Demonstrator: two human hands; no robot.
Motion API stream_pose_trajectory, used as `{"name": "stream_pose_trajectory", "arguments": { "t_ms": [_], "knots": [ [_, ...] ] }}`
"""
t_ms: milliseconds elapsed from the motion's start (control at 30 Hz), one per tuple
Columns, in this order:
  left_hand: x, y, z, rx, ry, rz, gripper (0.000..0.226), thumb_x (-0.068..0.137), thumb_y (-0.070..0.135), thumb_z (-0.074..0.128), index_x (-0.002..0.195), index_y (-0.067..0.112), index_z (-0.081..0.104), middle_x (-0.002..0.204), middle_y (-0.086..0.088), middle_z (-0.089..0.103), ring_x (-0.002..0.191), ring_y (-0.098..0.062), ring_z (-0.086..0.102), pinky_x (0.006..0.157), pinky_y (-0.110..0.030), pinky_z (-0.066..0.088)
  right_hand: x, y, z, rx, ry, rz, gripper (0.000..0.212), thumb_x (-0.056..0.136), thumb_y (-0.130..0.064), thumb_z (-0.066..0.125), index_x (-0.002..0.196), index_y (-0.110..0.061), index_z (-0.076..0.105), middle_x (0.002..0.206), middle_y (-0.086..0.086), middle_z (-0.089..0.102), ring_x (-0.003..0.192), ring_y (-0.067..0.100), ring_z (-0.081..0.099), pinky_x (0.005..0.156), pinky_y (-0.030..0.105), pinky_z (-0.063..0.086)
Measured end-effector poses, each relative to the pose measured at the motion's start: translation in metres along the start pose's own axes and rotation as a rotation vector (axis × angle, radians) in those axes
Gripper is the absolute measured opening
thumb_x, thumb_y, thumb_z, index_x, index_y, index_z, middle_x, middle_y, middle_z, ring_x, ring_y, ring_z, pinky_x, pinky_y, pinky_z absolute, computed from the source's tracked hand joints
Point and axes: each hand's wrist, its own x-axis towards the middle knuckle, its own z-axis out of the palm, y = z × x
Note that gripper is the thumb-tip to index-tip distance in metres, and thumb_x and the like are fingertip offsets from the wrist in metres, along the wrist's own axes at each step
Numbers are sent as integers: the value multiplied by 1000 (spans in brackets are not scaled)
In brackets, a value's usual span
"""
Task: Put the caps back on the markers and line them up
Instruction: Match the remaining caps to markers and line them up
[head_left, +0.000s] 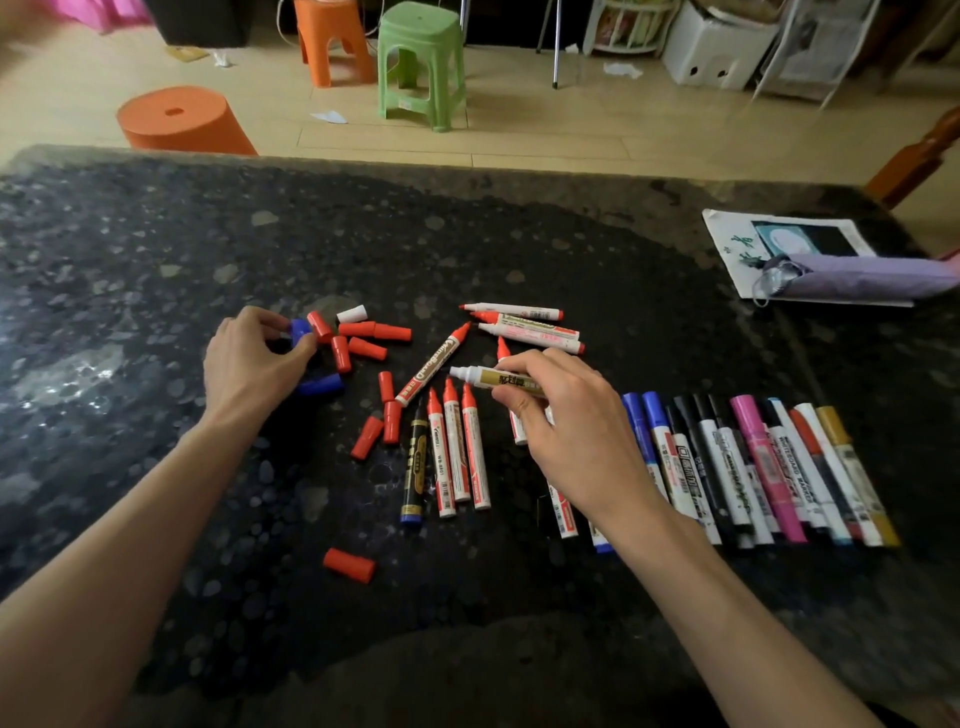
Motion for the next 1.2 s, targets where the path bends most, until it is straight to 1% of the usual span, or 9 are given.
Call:
{"name": "stream_pose_trajectory", "arguments": {
  "t_ms": [100, 200, 300, 400, 600, 800, 933, 1067, 1200],
  "knots": [
    [-5, -4, -2, -73, 47, 53, 30, 87, 25, 76, 112, 14, 63, 105, -2, 70, 103, -26, 67, 92, -43, 53, -1, 1, -1, 12, 7, 0, 23, 101, -32, 63, 123, -25, 69, 112, -10, 66, 108, 9, 59, 95, 35, 50],
    [-16, 3, -10, -257, 46, 194, 28, 91, 14, 74, 114, 21, 60, 106, 5, 69, 102, -18, 68, 84, -26, 51, 0, 2, -3, 24, 29, -3, 23, 100, -31, 65, 122, -25, 69, 113, -10, 66, 109, 8, 58, 96, 34, 50],
    [-37, 29, -16, -388, -141, 340, 29, 92, 11, 73, 113, 29, 64, 107, 10, 70, 100, -11, 69, 85, -27, 55, 1, 4, -4, 16, 59, -4, 26, 100, -30, 66, 125, -23, 70, 118, -10, 66, 115, 7, 57, 100, 31, 49],
    [-62, 53, -16, -467, -337, 417, 29, 91, 5, 73, 112, 24, 71, 104, 9, 72, 95, -10, 72, 89, -30, 59, 1, 6, -8, 26, 94, -16, 27, 100, -30, 66, 125, -24, 70, 123, -11, 66, 119, 5, 55, 102, 31, 48],
    [-85, 76, -16, -483, -499, 502, 30, 88, 3, 75, 114, 17, 74, 111, 6, 73, 102, -11, 72, 92, -28, 58, -2, 11, -12, 26, 98, -46, 27, 97, -30, 66, 124, -27, 70, 123, -12, 64, 121, 7, 56, 101, 40, 50],
    [-89, 82, -15, -470, -507, 491, 31, 87, 9, 76, 113, 24, 73, 110, 22, 71, 101, -3, 71, 93, -18, 55, -6, 13, -19, -15, 125, -66, 27, 97, -28, 69, 124, -27, 71, 116, -12, 64, 114, 7, 57, 98, 37, 49],
    [-91, 84, -15, -464, -504, 508, 29, 88, 12, 75, 114, 24, 73, 109, 19, 71, 101, -4, 72, 94, -25, 57, -9, 13, -18, -77, 124, -103, 28, 96, -29, 70, 124, -28, 72, 107, -12, 61, 103, 4, 53, 90, 32, 48],
    [-99, 88, -13, -442, -534, 530, 23, 94, 17, 70, 115, 25, 71, 103, 13, 74, 91, -11, 74, 85, -39, 62, -10, 10, -16, -32, 89, -118, 33, 95, -34, 69, 127, -28, 71, 104, -11, 62, 98, 5, 56, 84, 26, 50],
    [-102, 90, -11, -429, -492, 537, 20, 97, 16, 66, 113, 26, 70, 88, 10, 75, 75, -10, 73, 74, -29, 60, -10, 10, -17, 93, 41, -152, 34, 99, -33, 68, 131, -22, 70, 105, -6, 69, 94, 8, 65, 81, 36, 56]
  ]
}}
